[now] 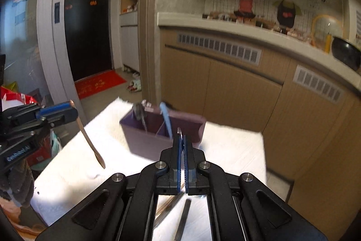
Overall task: Organize utensils
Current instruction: 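Carry the wooden spoon and metal teaspoon up toward the purple caddy with both tools, then drop the wooden spoon and the teaspoon into the caddy, opening both tools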
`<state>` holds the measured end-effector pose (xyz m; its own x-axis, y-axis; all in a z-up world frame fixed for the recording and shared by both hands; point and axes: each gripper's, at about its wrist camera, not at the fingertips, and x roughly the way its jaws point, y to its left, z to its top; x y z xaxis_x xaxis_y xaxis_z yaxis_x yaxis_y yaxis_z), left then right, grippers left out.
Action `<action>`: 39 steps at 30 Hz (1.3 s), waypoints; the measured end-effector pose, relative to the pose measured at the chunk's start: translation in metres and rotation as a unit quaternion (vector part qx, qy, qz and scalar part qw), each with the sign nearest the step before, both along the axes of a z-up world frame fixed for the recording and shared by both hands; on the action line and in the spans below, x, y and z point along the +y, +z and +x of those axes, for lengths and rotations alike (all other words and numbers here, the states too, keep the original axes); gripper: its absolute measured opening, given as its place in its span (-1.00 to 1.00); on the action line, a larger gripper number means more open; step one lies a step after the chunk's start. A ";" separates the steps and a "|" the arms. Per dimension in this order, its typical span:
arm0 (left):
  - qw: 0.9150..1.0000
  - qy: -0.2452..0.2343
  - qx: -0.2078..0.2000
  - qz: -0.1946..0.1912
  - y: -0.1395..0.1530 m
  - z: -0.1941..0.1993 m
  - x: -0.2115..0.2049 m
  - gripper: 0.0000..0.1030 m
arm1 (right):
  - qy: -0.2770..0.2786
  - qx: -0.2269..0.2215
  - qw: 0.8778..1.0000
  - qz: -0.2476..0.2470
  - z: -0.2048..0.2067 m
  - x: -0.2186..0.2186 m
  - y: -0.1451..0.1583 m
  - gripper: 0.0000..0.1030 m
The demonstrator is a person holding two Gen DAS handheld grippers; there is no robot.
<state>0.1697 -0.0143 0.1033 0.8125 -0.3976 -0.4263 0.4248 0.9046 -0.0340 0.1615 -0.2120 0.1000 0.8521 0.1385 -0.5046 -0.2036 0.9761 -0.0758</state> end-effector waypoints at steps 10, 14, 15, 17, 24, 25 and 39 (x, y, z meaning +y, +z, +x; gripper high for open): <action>0.998 0.008 -0.055 -0.010 0.053 0.052 -0.016 -0.80 | -0.010 -0.066 0.997 -0.032 0.028 0.009 0.068 -0.97; 0.999 0.004 -0.040 -0.016 0.051 0.084 -0.024 -0.80 | -0.011 -0.061 0.997 -0.054 0.062 0.017 0.071 -0.97; 0.999 0.003 -0.033 -0.016 0.047 0.092 -0.026 -0.80 | -0.011 -0.057 0.997 -0.059 0.070 0.020 0.069 -0.97; 1.000 0.000 -0.010 -0.018 0.036 0.109 -0.030 -0.80 | -0.009 -0.044 0.997 -0.068 0.089 0.025 0.059 -0.96; 0.996 -0.006 0.088 -0.016 -0.030 0.158 -0.032 -0.80 | 0.010 0.051 0.998 -0.046 0.150 0.026 -0.007 -0.96; 0.995 -0.007 0.101 -0.019 -0.038 0.162 -0.031 -0.80 | 0.012 0.063 0.997 -0.040 0.156 0.025 -0.016 -0.96; 0.991 -0.028 0.126 -0.039 -0.075 0.139 0.009 0.13 | 0.015 0.120 0.991 0.062 0.152 -0.013 -0.071 -0.45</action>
